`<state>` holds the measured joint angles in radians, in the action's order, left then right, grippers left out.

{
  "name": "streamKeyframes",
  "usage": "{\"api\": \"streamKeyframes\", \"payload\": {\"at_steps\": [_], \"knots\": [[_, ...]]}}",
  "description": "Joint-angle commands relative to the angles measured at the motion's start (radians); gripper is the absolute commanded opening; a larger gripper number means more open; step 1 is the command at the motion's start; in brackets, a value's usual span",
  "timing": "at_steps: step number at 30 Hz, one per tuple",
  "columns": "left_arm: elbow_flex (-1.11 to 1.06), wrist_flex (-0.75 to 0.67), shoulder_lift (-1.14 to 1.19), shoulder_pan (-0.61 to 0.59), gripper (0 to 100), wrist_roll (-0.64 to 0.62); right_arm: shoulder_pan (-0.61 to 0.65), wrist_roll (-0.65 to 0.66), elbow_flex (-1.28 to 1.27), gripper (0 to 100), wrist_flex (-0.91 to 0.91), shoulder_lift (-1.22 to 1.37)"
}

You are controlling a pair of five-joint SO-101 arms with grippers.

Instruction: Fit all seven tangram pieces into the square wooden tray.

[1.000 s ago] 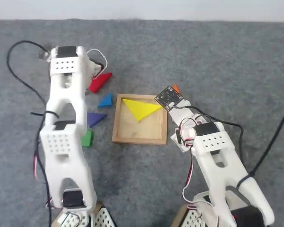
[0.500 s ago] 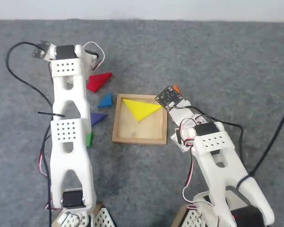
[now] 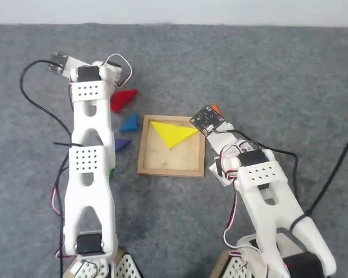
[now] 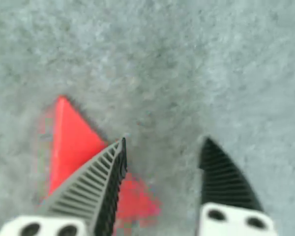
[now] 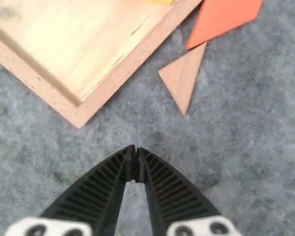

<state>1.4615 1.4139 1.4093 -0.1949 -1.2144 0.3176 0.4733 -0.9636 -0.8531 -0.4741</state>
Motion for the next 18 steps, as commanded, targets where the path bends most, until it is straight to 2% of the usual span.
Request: {"api": "streamKeyframes", "payload": {"at_steps": [1,4,7,10,13,18], "knots": [[0.019,-0.005,0.02,0.011,10,0.157,-0.013,-0.014,0.005,0.9,0.022,-0.047],[0.022,0.028,0.025,0.003,3,0.249,-0.013,-0.014,0.003,0.9,0.022,-0.047],[0.05,0.094,0.006,0.006,2,0.324,-0.012,-0.014,0.003,0.9,0.022,-0.047],[0.111,0.232,-0.017,0.021,2,0.419,-0.012,-0.014,0.003,0.9,0.022,-0.047],[0.203,0.345,-0.031,0.054,2,0.571,-0.012,-0.014,0.003,0.9,0.022,-0.047],[0.189,0.344,-0.035,0.137,2,0.781,-0.012,-0.014,0.003,0.9,0.022,-0.047]]}}
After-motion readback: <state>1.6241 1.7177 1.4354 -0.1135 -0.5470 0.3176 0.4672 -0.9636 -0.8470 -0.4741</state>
